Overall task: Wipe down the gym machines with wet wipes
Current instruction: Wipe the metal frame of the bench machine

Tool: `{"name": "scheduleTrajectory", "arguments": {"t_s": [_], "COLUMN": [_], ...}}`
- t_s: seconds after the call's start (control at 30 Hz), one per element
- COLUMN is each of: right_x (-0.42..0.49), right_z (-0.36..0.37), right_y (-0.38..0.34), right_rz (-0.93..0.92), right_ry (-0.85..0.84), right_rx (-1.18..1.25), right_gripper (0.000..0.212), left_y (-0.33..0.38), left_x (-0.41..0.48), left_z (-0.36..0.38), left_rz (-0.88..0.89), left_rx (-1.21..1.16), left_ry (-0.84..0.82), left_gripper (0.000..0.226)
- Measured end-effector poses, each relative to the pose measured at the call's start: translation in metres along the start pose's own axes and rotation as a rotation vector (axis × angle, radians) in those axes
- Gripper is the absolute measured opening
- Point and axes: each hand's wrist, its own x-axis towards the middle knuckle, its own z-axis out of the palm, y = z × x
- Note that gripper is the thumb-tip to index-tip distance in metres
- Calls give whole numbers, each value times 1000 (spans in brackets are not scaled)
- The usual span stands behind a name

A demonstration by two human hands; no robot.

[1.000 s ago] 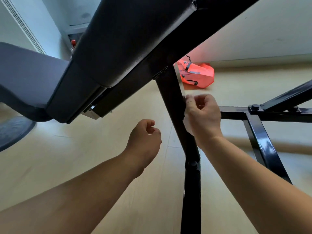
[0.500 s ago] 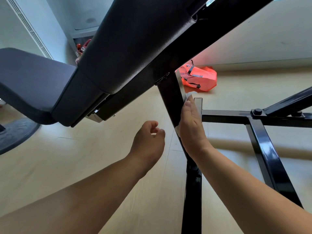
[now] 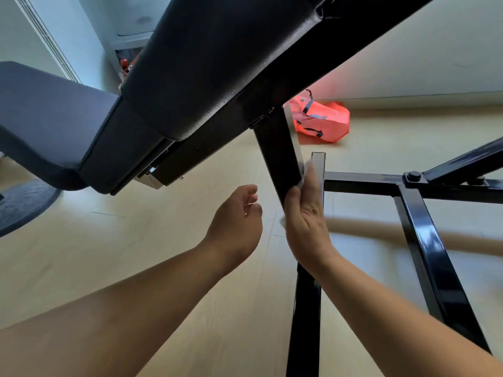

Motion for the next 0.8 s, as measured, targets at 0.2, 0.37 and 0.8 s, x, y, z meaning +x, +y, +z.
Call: {"name": "scheduleTrajectory", "arguments": {"t_s": [0.2, 0.37, 0.8], "right_x": [19, 22, -17], "right_z": [2, 15, 11], "right_y": [-46, -66, -5], "right_rz": [-137, -282, -159], "right_ry": [10, 159, 126], "right_rx": [31, -56, -128], "right_gripper": [66, 62, 63], "left_y": [-7, -9, -27], "left_x": [2, 3, 1], "left_z": [1, 5, 27], "left_rz": [-14, -32, -26], "left_rx": [-2, 5, 96], "left_ry": [-19, -64, -170], "left_gripper": [39, 35, 41]}}
